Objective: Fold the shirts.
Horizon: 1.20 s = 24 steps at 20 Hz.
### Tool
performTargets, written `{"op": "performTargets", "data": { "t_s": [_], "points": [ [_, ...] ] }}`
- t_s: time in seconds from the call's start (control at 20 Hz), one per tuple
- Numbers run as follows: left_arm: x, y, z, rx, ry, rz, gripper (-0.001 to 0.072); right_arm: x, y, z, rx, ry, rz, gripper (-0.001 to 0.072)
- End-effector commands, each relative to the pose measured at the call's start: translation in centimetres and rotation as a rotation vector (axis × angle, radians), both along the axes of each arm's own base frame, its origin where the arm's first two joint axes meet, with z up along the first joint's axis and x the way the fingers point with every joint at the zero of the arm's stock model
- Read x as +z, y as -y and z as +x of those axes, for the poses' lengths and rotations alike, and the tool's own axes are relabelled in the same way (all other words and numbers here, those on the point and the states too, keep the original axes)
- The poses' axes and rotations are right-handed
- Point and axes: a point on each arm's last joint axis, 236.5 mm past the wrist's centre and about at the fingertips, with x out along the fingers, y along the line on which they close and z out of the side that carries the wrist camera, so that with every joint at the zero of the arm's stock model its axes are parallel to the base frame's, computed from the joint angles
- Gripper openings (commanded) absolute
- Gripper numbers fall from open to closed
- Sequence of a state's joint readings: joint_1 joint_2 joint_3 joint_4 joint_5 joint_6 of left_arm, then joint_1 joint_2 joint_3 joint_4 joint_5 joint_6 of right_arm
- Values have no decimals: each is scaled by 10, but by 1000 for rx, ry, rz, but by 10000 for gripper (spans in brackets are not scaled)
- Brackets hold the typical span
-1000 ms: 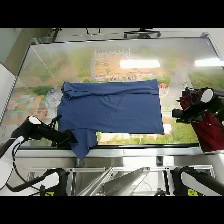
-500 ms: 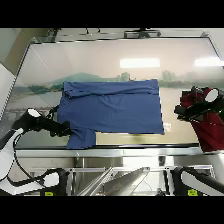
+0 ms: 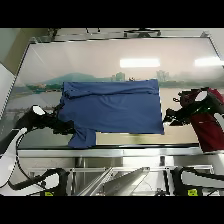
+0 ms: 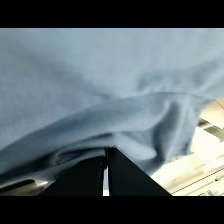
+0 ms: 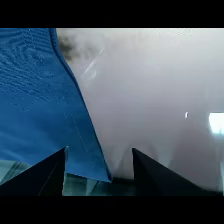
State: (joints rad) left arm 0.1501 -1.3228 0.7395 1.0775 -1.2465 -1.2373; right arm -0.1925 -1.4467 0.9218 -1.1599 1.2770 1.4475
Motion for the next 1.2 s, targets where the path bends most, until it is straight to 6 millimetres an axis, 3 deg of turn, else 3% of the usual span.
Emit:
{"op": "performTargets", "data": {
  "t_s": [0.0,0.05,0.1,0.15,0.25,0.3,0.35,0.55,0.75,1.0,1.15],
  "points": [
    [19,-1,6,11,67,1,27,-18,-20,-3,55,-34,57,457],
    [23,-4,7,18,82,3,27,-21,-23,-4,68,-38,66,416],
    [27,-6,8,25,91,4,27,-22,-31,-4,71,-41,90,260],
    [30,-7,8,30,99,3,28,-21,-40,-2,80,-30,127,202],
    [36,-8,8,34,114,4,27,-12,-62,5,99,11,223,201],
    [40,-9,9,34,133,8,27,-4,-72,7,116,34,271,165],
    [46,-9,11,34,158,13,28,6,-79,7,136,45,318,11],
    [90,-18,25,61,282,38,27,34,-63,17,121,121,296,12],
    [127,-34,14,156,318,48,19,53,-24,0,94,103,152,13],
    [139,-40,-20,287,331,66,18,56,-29,-29,106,57,140,13],
    [151,-48,-34,342,402,99,18,49,-18,-53,101,21,65,13]
  ]
}}
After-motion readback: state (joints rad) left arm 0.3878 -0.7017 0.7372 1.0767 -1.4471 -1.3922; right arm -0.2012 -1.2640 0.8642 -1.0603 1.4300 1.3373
